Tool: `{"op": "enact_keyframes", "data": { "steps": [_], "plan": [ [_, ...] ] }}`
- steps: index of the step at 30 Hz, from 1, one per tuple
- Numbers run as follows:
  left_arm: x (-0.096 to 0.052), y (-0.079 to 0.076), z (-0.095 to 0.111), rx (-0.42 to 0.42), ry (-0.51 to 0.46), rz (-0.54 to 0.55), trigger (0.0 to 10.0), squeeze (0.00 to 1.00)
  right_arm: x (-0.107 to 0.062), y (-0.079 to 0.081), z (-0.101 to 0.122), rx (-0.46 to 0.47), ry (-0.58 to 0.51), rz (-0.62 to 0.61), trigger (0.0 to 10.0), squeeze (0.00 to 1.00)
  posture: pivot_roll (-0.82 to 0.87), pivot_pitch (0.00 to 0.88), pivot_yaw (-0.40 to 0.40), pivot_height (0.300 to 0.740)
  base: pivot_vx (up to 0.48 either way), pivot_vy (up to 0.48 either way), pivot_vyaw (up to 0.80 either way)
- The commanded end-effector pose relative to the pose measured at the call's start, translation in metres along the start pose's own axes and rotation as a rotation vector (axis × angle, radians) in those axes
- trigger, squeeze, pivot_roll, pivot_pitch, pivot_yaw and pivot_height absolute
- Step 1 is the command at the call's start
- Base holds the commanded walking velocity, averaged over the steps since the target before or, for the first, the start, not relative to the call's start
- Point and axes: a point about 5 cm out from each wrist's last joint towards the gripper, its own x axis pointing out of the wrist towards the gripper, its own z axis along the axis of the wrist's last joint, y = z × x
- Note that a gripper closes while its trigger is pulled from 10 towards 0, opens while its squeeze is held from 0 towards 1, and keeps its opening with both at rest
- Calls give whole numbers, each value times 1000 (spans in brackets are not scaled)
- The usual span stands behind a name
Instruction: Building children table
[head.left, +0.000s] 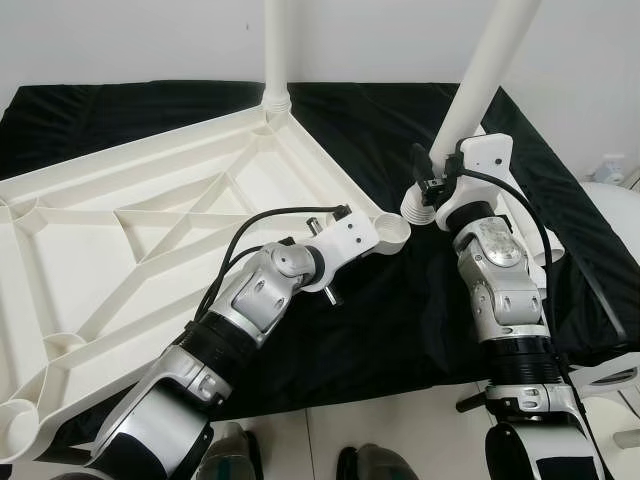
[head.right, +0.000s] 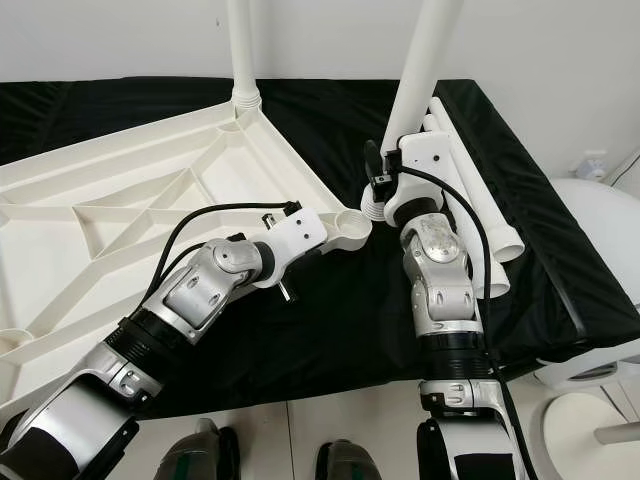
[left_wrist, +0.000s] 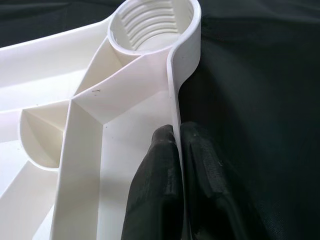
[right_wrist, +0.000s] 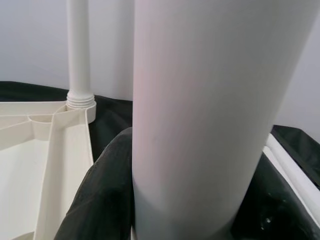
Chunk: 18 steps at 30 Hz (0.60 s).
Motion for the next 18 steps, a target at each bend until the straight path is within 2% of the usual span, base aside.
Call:
{"op": "enact_keyframes", "data": {
  "steps": [1,6,7,8,14,18],
  "plan": [
    [2,-9,-23,-4,106,-70,10000,0,0,-3,4,13,-18,13,10000,0,-23,72,-28,740,0,0,0],
    [-1,-11,-22,6,95,-102,10000,0,-1,-2,1,46,-2,80,10000,0,-23,73,-29,740,0,0,0],
    [-2,-13,-21,28,85,-119,10000,0,-3,1,-3,39,15,154,10000,0,-22,74,-29,740,0,0,0],
    [-2,-14,-20,32,83,-123,10000,0,-4,2,-5,37,23,174,10000,0,-22,74,-29,740,0,0,0],
    [-2,-13,-21,43,86,-115,10000,0,-9,-1,-17,82,56,254,10000,0,-20,77,-39,740,0,0,0],
    [-2,-13,-20,38,81,-114,10000,0,-12,-5,-29,80,98,239,10000,0,-20,77,-42,740,0,0,0]
  ]
}}
